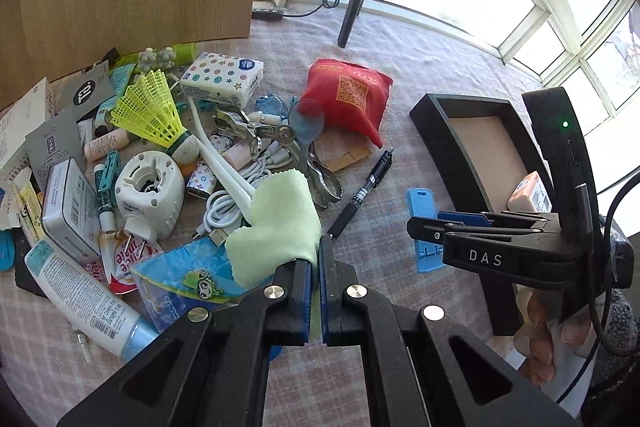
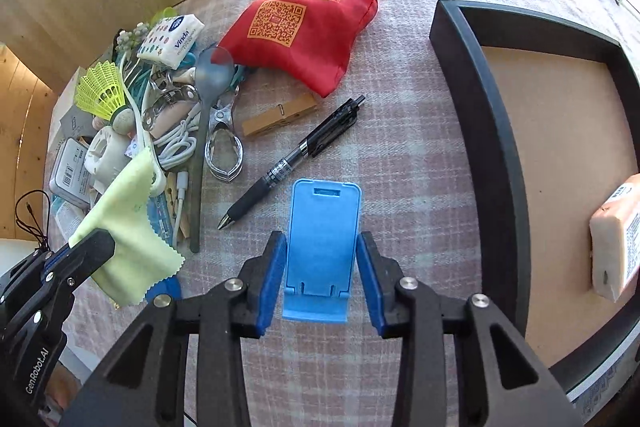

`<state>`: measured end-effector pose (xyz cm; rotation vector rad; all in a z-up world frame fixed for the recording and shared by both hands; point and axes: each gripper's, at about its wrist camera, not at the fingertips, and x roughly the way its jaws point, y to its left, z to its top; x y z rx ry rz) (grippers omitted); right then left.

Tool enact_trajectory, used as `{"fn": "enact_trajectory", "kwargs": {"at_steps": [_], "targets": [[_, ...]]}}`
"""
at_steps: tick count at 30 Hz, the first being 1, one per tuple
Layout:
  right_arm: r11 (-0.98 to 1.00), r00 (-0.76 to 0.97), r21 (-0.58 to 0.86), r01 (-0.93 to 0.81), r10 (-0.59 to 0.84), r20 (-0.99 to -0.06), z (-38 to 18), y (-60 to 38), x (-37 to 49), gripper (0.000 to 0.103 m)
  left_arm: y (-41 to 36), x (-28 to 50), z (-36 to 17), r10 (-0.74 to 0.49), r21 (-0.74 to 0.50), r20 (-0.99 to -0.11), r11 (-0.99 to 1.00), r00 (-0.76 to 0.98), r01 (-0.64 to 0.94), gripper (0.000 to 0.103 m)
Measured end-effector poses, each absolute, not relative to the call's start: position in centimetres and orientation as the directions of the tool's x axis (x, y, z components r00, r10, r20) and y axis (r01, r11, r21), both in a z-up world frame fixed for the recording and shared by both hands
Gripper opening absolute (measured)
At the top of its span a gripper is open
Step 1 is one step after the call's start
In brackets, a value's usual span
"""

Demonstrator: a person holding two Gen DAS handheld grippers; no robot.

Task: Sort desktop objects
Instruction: 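Carry the cloth and stand into the tray and open both tools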

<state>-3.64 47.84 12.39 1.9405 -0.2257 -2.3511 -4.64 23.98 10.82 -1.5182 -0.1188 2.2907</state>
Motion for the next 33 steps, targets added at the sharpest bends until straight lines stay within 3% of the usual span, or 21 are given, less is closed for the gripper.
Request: {"fn": "enact_trajectory", "kwargs": {"at_steps": [5, 20, 28, 30, 31, 32, 33], "targets": [[-0.985, -0.252, 0.169, -0.041, -0.154, -0.955, 15.4, 52.3, -2.2, 0.036, 27.4, -4.3, 13.1, 0.399, -0.284, -0.851, -0.897, -0.342, -0.339, 0.002], [-0.974, -0.312, 0.074, -0.215, -0.003, -0.95, 14.1, 62.3, -5.8, 0.036, 44.8, -3.0, 14.3, 0.495, -0.306, -0.837, -0.777, -0.233, -0.55, 0.002], [-0.963, -0.304, 0.063, -0.262, 0.021, -0.952, 13.5, 67.1, -6.7, 0.036, 50.1, -2.0, 13.5, 0.509, -0.307, -0.84, -0.73, -0.186, -0.611, 0.003], [-0.966, -0.315, 0.079, -0.248, 0.003, -0.949, 13.5, 67.4, -6.9, 0.036, 50.9, -1.7, 13.5, 0.506, -0.301, -0.845, -0.715, -0.171, -0.632, 0.009], [-0.966, -0.314, 0.083, -0.245, -0.002, -0.949, 13.5, 67.6, -7.0, 0.04, 51.1, -1.6, 13.5, 0.49, -0.283, -0.853, -0.724, -0.18, -0.629, 0.035], [-0.965, -0.314, 0.08, -0.251, 0.003, -0.95, 13.6, 67.7, -7.1, 0.05, 51.2, -1.6, 13.6, 0.477, -0.268, -0.858, -0.733, -0.192, -0.625, 0.067], [-0.963, -0.324, 0.08, -0.257, 0.007, -0.946, 13.8, 67.8, -7.1, 0.054, 51.0, -1.6, 13.8, 0.481, -0.263, -0.852, -0.734, -0.206, -0.626, 0.072]]}}
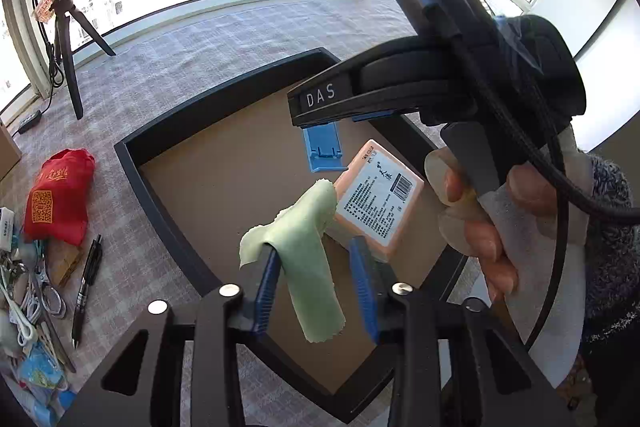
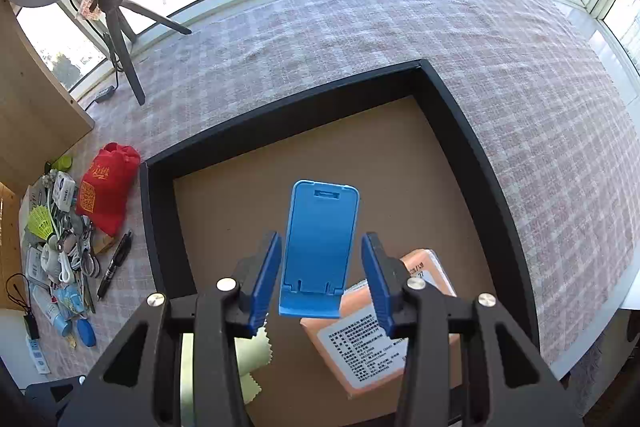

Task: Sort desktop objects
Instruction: 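Carry the cloth and stand into the tray and open both tools, then return to the pile and grasp the red drawstring bag with both tools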

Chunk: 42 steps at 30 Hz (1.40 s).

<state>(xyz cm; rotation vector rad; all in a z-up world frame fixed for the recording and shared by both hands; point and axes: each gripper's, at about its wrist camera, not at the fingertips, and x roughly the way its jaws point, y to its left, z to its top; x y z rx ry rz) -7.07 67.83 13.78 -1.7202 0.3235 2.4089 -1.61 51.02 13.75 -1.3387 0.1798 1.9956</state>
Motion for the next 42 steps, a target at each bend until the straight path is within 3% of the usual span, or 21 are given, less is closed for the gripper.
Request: {"fn": "enact_trajectory", "kwargs": {"at_steps": [2, 11, 25, 42], "targets": [[-0.963, -0.343, 0.072, -0.259, 0.021, -0.939, 14.2, 67.8, -7.1, 0.056, 50.5, -1.8, 14.1, 0.48, -0.257, -0.848, -0.744, -0.225, -0.617, 0.067], [-0.976, -0.381, 0.104, -0.19, -0.024, -0.924, 15.6, 64.5, -8.3, 0.056, 46.0, -4.2, 13.8, 0.428, -0.221, -0.861, -0.802, -0.275, -0.556, 0.058], [-0.974, -0.385, 0.226, -0.026, -0.199, -0.901, 15.7, 53.4, -13.5, 0.056, 33.4, -12.6, 12.5, 0.316, -0.16, -0.882, -0.898, -0.348, -0.409, 0.052], [-0.956, -0.232, 0.291, -0.019, -0.279, -0.932, 8.2, 46.5, -20.6, 0.056, 31.7, -20.4, 7.3, 0.318, -0.177, -0.913, -0.873, -0.256, -0.455, 0.048]]}}
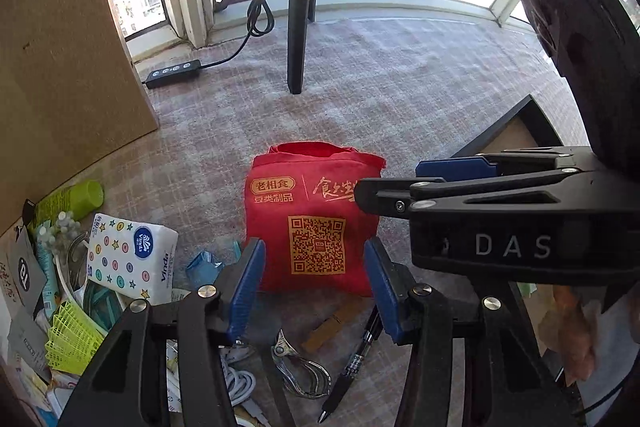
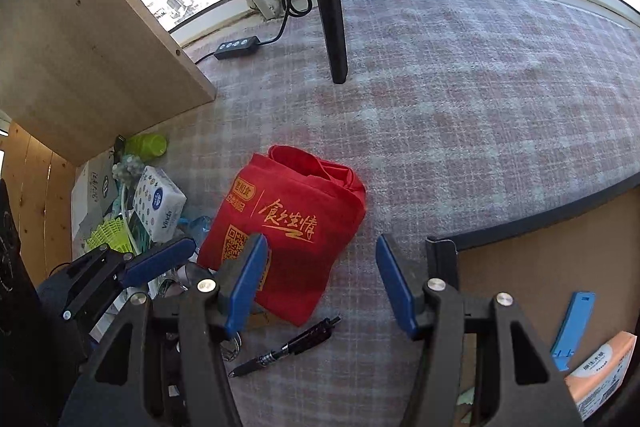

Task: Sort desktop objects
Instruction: 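Return to the pile and grasp the red drawstring bag with both tools, then carry the red bag into the tray and release it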

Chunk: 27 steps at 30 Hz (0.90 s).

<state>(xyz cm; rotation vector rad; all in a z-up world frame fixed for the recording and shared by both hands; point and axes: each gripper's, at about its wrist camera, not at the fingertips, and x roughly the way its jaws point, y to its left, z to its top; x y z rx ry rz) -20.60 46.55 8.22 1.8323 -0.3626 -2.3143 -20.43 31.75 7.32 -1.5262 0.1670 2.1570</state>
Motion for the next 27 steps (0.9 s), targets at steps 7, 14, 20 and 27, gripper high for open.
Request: {"fn": "enact_trajectory", "kwargs": {"at_steps": [7, 14, 20, 27], "targets": [[-0.945, -0.19, 0.322, -0.051, -0.307, -0.933, 6.3, 46.2, -22.0, 0.056, 31.6, -21.9, 5.7, 0.322, -0.181, -0.916, -0.864, -0.24, -0.469, 0.048], [-0.939, -0.18, 0.338, -0.067, -0.321, -0.93, 5.1, 46.0, -22.4, 0.056, 31.8, -22.5, 4.8, 0.338, -0.202, -0.913, -0.862, -0.229, -0.466, 0.052], [-0.93, -0.157, 0.359, -0.08, -0.344, -0.926, 4.7, 46.6, -22.6, 0.056, 31.6, -22.9, 3.9, 0.346, -0.227, -0.915, -0.867, -0.207, -0.443, 0.062], [-0.93, -0.162, 0.362, -0.069, -0.347, -0.924, 4.6, 46.3, -22.4, 0.056, 31.8, -22.6, 4.1, 0.36, -0.249, -0.912, -0.867, -0.197, -0.432, 0.055]]}}
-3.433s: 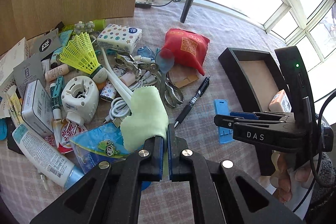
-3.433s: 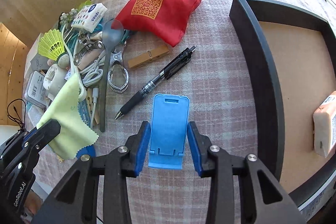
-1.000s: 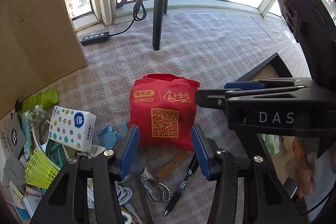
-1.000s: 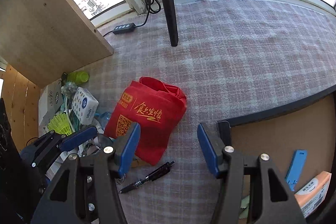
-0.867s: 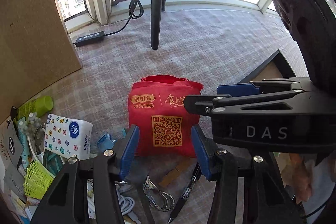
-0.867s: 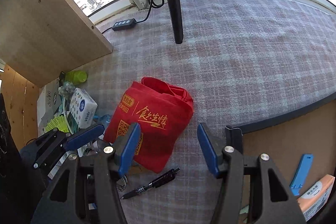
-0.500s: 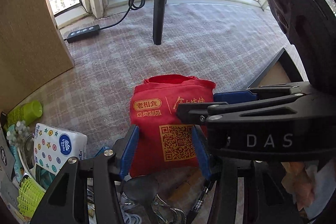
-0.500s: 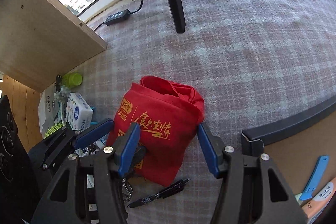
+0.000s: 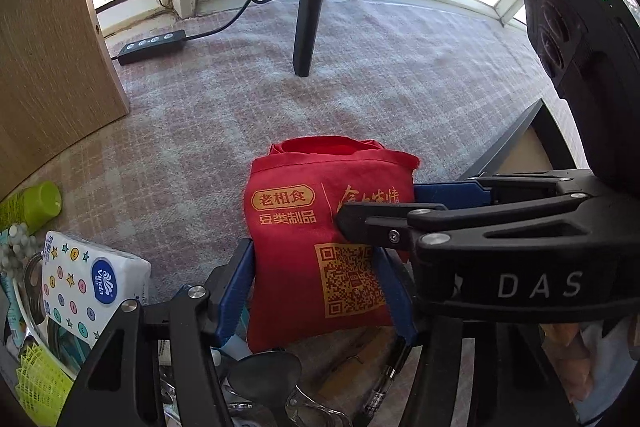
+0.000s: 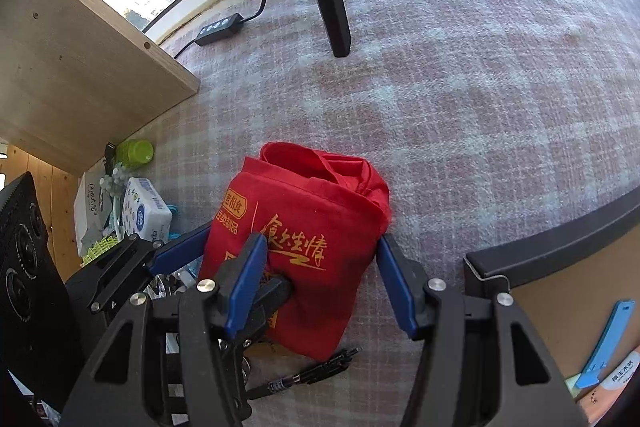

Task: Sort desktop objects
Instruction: 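Carry the red bag into the tray and release it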

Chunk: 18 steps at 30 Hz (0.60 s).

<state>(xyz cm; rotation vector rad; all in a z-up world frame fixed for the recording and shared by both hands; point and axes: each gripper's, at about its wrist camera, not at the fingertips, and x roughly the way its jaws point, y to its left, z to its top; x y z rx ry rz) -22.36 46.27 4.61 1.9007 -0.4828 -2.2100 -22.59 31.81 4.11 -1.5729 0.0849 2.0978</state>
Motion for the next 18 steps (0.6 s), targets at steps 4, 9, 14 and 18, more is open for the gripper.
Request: {"fn": "enact_trajectory", "kwargs": {"at_steps": [4, 9, 14, 18], "targets": [[-0.927, -0.169, 0.37, -0.061, -0.355, -0.919, 5.2, 46.1, -22.2, 0.056, 32.2, -22.1, 5.1, 0.347, -0.226, -0.912, -0.869, -0.217, -0.44, 0.053], [-0.923, -0.194, 0.379, -0.057, -0.363, -0.911, 6.7, 46.3, -21.8, 0.056, 32.4, -21.5, 6.6, 0.364, -0.235, -0.9, -0.869, -0.239, -0.436, 0.052], [-0.925, -0.223, 0.378, -0.044, -0.36, -0.906, 8.7, 46.7, -20.9, 0.056, 33.4, -20.5, 8.5, 0.366, -0.22, -0.891, -0.866, -0.269, -0.45, 0.051], [-0.927, -0.246, 0.373, -0.036, -0.354, -0.902, 10.4, 48.0, -19.9, 0.056, 34.7, -19.4, 10.1, 0.382, -0.219, -0.879, -0.855, -0.284, -0.47, 0.051]]}}
